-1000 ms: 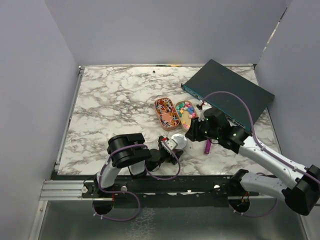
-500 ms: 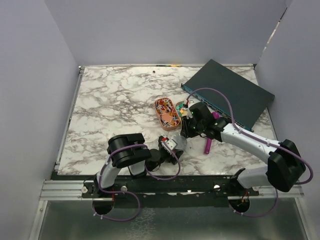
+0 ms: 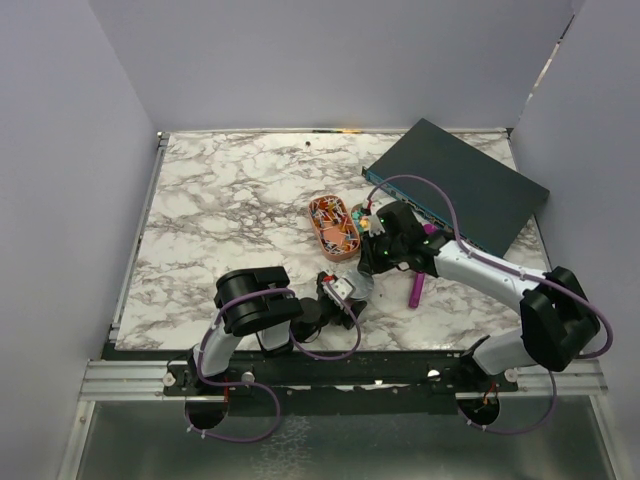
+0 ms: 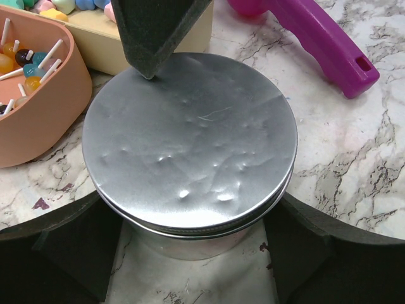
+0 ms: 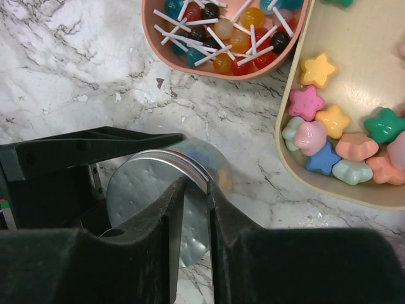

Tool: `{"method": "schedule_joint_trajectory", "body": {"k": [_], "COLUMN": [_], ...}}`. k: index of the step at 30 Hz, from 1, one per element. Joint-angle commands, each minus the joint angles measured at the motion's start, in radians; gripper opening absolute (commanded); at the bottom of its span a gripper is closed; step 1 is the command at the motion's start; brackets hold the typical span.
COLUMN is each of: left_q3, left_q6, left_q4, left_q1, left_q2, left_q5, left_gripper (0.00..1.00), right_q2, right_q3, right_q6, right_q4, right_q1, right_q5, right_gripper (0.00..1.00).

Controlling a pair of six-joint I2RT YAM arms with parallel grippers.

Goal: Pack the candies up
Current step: Screw the bottle lid onto the packing bottle.

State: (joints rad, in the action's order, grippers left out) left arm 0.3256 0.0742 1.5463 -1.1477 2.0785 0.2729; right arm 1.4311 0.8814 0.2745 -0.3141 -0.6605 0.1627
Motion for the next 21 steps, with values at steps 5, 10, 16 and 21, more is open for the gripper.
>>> {"method": "schedule_joint_trajectory", "body": {"k": [5,10,16,21], "left_q3": [-0.112,-0.114,-0.117,-0.118], "left_q6": [0.129,0.131,0.134,0.135], "left_q4": [0.235,0.235,0.235,0.236], "left_q1": [-0.009,-0.009,-0.006,0.001], "left_q2": [0.187,0.186,0.181,0.178], "left_q5": [-0.118,-0.115,-0.105,-0.103], "left_gripper": [0.41,0.41,0.41,0.41], "right_q2": [0.015,-0.013,-0.051,-0.075], "right_q3": [-0.075,-0.128,-0.192,-0.235], "right_q6": [-0.002,0.019,0.060,0.099], "right_q4": [0.031,0.042,0.052,0.051], "right_q1": [0.002,0.002,-0.005,-0.014], "right_q5": [0.119,0.146,0.175,0.179], "right_gripper": [0.20,0.15,0.09,0.08]}}
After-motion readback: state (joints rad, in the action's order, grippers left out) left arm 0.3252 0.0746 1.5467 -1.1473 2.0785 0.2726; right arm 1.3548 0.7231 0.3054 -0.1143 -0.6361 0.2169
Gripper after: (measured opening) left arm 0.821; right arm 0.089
